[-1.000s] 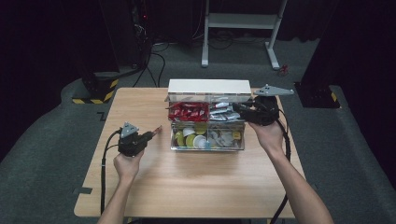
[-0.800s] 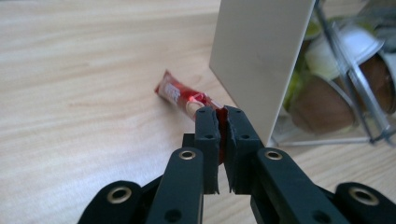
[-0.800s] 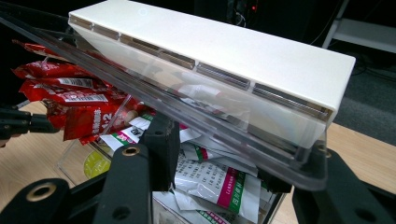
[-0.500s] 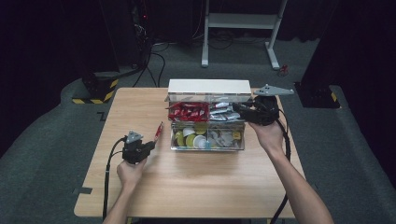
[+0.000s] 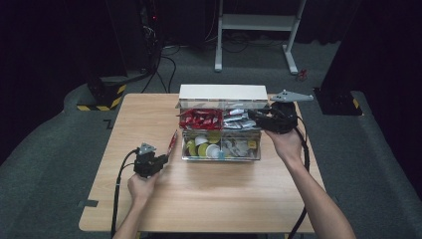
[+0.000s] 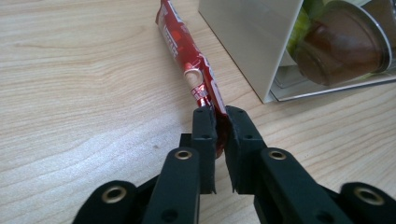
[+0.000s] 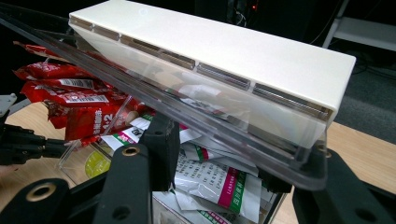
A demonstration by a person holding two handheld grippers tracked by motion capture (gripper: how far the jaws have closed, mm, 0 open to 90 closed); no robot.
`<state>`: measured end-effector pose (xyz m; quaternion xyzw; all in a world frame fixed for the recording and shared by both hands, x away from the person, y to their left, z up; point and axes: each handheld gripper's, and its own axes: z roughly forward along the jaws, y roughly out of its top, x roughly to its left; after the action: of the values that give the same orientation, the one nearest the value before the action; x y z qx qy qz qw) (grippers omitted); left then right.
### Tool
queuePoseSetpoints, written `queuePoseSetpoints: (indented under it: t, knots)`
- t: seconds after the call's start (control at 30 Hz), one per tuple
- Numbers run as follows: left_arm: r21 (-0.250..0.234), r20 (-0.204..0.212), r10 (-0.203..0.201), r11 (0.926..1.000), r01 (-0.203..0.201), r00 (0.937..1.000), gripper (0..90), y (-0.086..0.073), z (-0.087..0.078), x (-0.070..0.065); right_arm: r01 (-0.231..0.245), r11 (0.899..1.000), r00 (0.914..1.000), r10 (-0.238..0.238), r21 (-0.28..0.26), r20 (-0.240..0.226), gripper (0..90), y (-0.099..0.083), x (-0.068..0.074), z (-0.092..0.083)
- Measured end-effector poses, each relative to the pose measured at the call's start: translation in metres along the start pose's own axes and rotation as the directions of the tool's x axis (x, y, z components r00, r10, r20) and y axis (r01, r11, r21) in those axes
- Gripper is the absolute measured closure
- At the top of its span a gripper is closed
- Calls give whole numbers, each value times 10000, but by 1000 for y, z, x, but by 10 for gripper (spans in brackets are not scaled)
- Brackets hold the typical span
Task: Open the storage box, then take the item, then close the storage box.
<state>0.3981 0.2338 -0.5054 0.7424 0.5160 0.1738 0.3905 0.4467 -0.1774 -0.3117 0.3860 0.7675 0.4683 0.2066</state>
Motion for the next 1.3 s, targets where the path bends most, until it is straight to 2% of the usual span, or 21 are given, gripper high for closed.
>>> queuePoseSetpoints:
  t: [0.13, 0.23, 0.27, 0.4, 0.53, 0.73, 0.97, 1.03, 1.17, 1.3]
  knots:
    - [83, 61, 17, 10000, -17, 10000, 784, 0, 2, -2, -20, 10000, 10000, 20, -3, -10, 545, 0, 0, 0]
    - [23, 113, 2, 10000, -3, 9999, 722, 0, 2, -2, -58, 10000, 10000, 58, 9, -11, 545, 0, 0, 0]
    - [-76, 189, -131, 9999, 132, 9997, 698, 0, 1, -2, -53, 10000, 10000, 53, 14, 3, 545, 0, 0, 0]
    - [-311, 262, -68, 9995, 77, 9996, 628, 1, -3, 0, -24, 10000, 10000, 24, 23, 23, 544, 0, 0, 1]
    - [-670, 256, -226, 9975, 243, 9994, 588, 3, -10, 1, -19, 10000, 10000, 18, 67, 39, 543, 1, 0, 1]
    - [-1060, -9, -519, 9930, 515, 9987, 561, 3, -20, 10, -21, 10000, 10000, 20, 76, 66, 543, 1, 0, 1]
    - [-1198, -410, -1010, 9882, 955, 9940, 549, -3, -31, 25, -46, 9999, 10000, 46, 105, 20, 543, 2, 0, 2]
    - [-1127, -602, -983, 9894, 911, 9933, 544, -7, -33, 31, -34, 9999, 10000, 33, 135, 37, 542, 3, 0, 2]
    - [-1110, -1066, -1109, 9889, 990, 9881, 530, -14, -33, 40, -7, 9999, 10000, 7, 134, 53, 541, 3, 0, 1]
    - [-868, -1566, -1168, 9908, 1041, 9807, 515, -21, -30, 48, -16, 10000, 10000, 16, 96, 12, 541, 2, 1, 0]
